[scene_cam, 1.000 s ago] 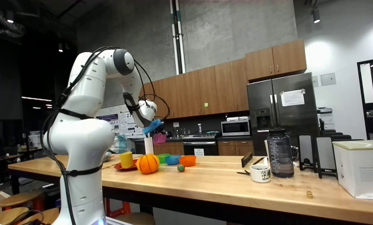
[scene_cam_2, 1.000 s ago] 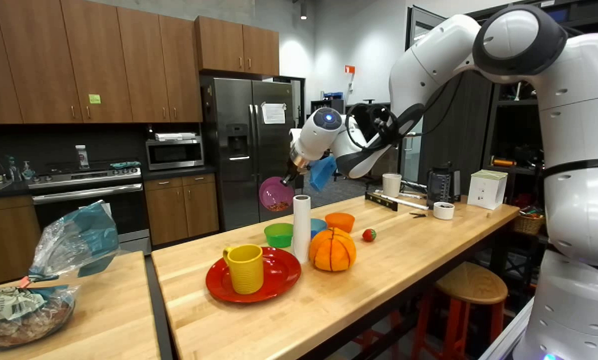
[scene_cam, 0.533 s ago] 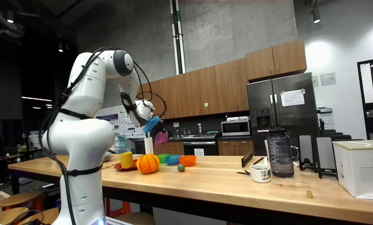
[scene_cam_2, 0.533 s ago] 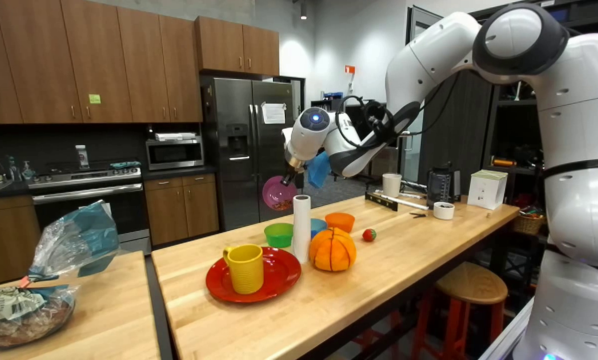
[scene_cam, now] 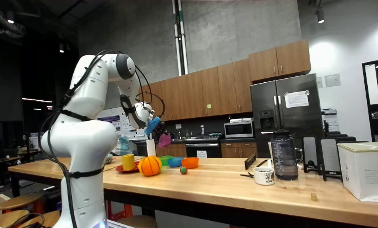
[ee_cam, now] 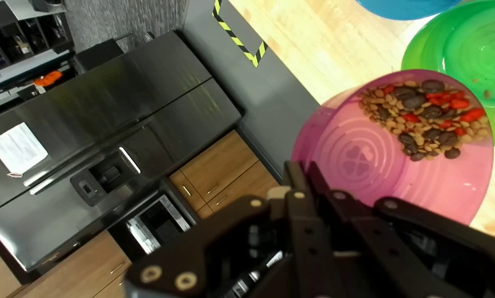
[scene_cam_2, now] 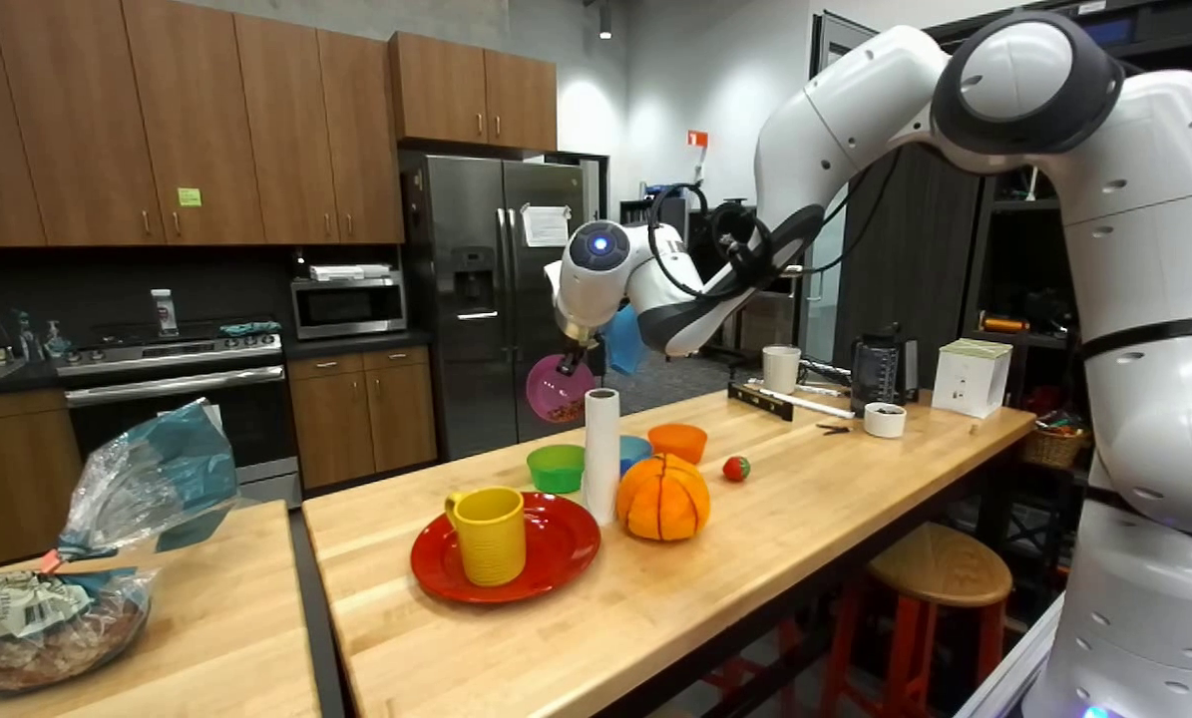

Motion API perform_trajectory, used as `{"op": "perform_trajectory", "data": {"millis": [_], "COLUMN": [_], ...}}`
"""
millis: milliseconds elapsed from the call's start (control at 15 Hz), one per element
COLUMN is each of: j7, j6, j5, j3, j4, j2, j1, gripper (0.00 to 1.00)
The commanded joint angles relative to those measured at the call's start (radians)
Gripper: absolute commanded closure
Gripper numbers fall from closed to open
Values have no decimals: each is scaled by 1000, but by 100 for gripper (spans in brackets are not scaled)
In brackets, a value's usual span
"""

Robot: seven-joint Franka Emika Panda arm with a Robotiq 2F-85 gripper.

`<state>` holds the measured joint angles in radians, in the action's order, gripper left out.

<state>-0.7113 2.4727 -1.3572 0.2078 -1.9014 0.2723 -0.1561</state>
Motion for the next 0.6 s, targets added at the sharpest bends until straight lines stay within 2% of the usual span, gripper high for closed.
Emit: {"op": "perform_trajectory", "data": {"millis": [0,533], "j7": [29,43], "j6": [-64,-135], "j5": [-6,-37], "j3": [-22,-23], "j4": [33,41], "j2": [26,46], "j1": [-44,-72], "gripper": [99,99]}}
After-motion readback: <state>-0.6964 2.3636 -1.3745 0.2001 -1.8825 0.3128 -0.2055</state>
